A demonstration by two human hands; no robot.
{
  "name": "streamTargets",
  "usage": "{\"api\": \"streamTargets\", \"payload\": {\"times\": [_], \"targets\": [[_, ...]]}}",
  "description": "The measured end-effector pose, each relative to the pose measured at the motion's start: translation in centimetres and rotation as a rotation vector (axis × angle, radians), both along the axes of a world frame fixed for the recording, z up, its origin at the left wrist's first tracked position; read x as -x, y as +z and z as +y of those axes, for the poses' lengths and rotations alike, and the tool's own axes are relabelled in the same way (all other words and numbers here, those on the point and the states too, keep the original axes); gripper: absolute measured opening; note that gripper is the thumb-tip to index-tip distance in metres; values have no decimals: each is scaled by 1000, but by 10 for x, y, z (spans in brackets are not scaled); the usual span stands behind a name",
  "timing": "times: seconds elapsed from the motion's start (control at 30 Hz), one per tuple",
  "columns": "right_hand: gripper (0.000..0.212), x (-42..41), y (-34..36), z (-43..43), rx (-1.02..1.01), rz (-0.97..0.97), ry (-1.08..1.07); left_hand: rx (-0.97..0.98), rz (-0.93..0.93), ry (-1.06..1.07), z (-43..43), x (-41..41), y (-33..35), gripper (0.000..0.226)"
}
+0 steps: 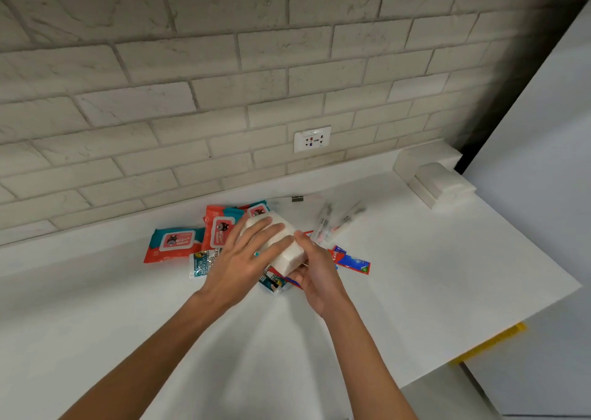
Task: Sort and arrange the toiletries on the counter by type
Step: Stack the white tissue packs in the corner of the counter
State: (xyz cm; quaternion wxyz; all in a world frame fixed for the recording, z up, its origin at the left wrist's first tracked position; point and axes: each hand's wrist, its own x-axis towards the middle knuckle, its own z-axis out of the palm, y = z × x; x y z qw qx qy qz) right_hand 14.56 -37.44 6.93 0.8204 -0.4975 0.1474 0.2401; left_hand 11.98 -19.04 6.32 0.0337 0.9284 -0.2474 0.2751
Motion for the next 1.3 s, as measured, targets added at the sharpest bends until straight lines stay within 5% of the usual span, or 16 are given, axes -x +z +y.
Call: {"api": "streamTargets", "payload": {"times": [0.1,0.27,0.43,0.57,0.77,1.3], "targets": [[35,3,3,-15,-41,-4,-97,193,62,58,-13,-2,0,65],[35,3,5,-52,-62,-45,-175,781,303,234,-56,0,9,66],[38,-3,4,-103,1,-104,-207,1362,662,364,-120,-10,11,26],[40,-8,2,-149,41,-150,-215,1739,815,380,-185,-15,21,30],[37,-20,10,-238,79,-193,-189,1768,872,333,-279,-26,24,49],[47,-57,1,-397,122,-210,-125,1666,908,358,-421,-78,2,60]]}}
